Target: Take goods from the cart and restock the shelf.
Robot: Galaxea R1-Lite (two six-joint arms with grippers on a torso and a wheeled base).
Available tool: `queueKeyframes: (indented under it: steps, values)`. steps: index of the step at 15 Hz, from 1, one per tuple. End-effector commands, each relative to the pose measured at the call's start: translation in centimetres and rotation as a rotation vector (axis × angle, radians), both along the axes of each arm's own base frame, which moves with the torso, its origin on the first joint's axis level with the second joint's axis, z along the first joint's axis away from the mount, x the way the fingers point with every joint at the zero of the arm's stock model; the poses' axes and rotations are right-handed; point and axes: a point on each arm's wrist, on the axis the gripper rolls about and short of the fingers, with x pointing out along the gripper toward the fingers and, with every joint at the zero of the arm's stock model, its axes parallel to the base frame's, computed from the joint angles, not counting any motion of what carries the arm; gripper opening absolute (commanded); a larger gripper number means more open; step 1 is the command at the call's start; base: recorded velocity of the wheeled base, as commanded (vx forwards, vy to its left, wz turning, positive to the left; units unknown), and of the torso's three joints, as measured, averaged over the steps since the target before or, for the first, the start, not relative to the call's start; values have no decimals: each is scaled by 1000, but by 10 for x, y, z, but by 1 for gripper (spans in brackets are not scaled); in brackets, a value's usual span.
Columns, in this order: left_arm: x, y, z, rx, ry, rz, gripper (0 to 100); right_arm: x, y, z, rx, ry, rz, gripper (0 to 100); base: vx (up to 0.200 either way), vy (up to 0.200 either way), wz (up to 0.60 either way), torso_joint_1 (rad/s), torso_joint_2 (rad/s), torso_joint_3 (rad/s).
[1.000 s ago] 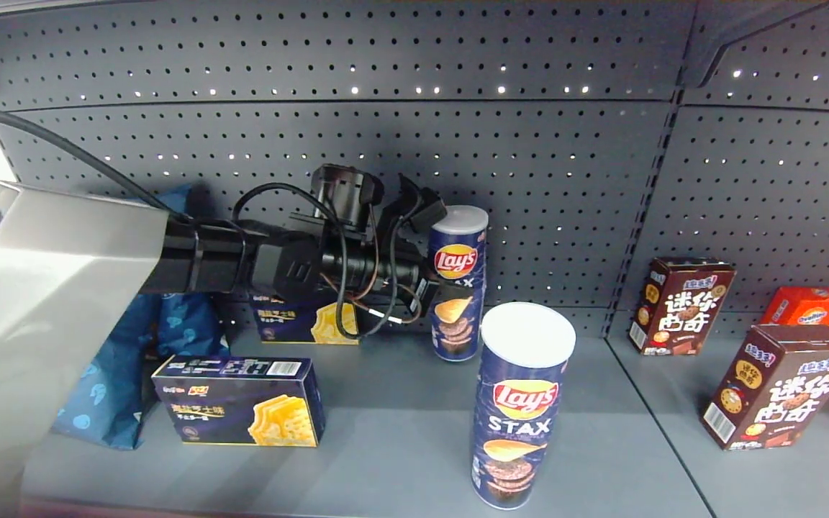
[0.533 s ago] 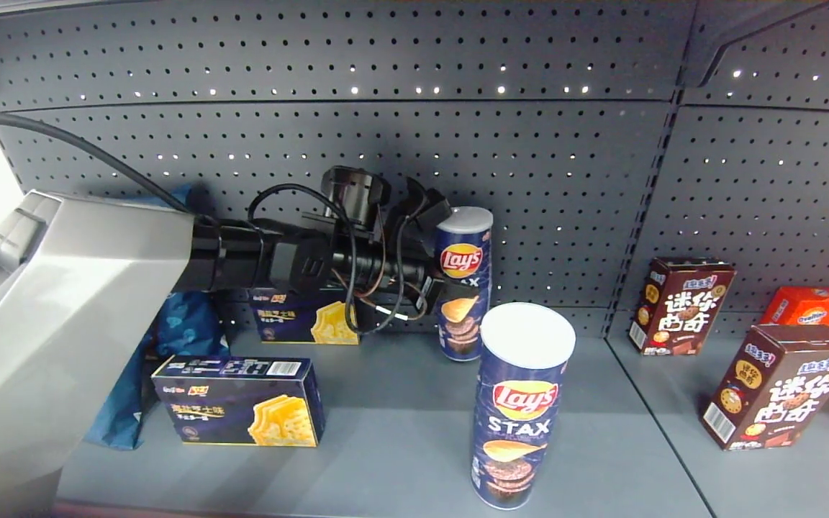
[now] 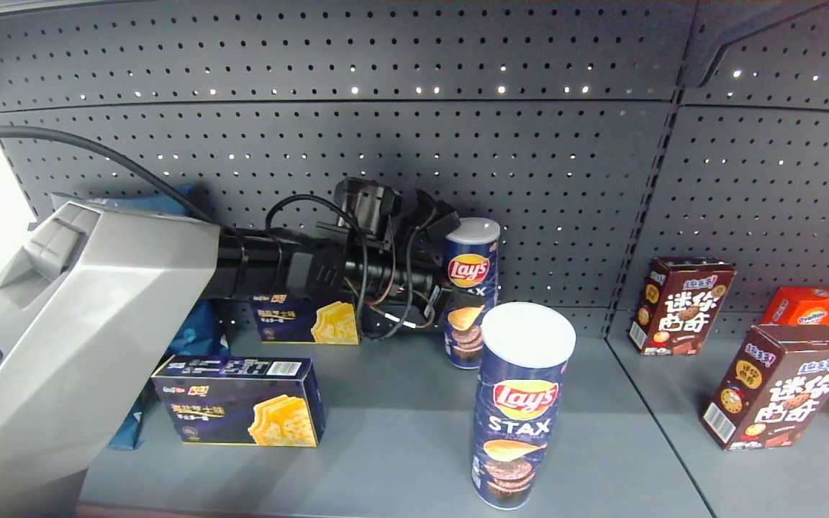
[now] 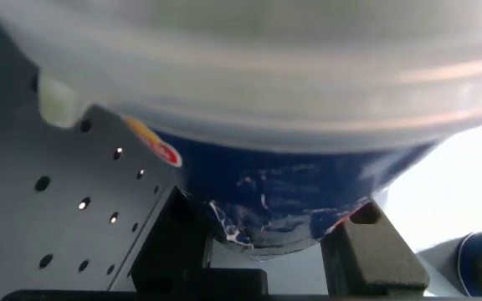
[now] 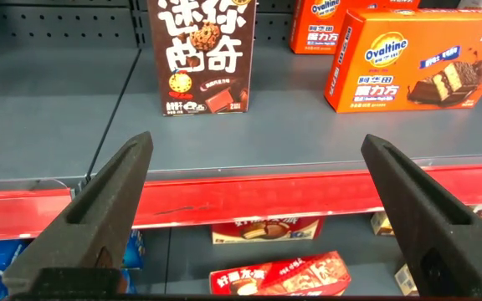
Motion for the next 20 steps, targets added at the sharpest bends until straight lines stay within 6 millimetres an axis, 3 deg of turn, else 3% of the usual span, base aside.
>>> queueKeyframes:
  steps: [1, 10, 11, 16, 20]
  values:
    - [1, -3, -3, 0, 0, -5, 0, 0, 0, 0, 0, 1, 1, 100, 0, 0, 0, 0, 0, 0]
    - [3, -6, -6, 3, 1, -7, 0, 0, 0, 0, 1, 1, 0, 100, 0, 0, 0, 0, 0, 0]
    - [3, -5, -6, 5, 0, -8, 100, 0, 0, 0, 1, 1, 0, 100, 0, 0, 0, 0, 0, 0]
    - [0, -8, -5, 5, 0, -15, 100, 0, 0, 0, 1, 1, 1, 100, 0, 0, 0, 0, 0, 0]
    - [-9, 7, 0, 15, 15, 3, 100, 0, 0, 0, 0, 1, 1, 100, 0, 0, 0, 0, 0, 0]
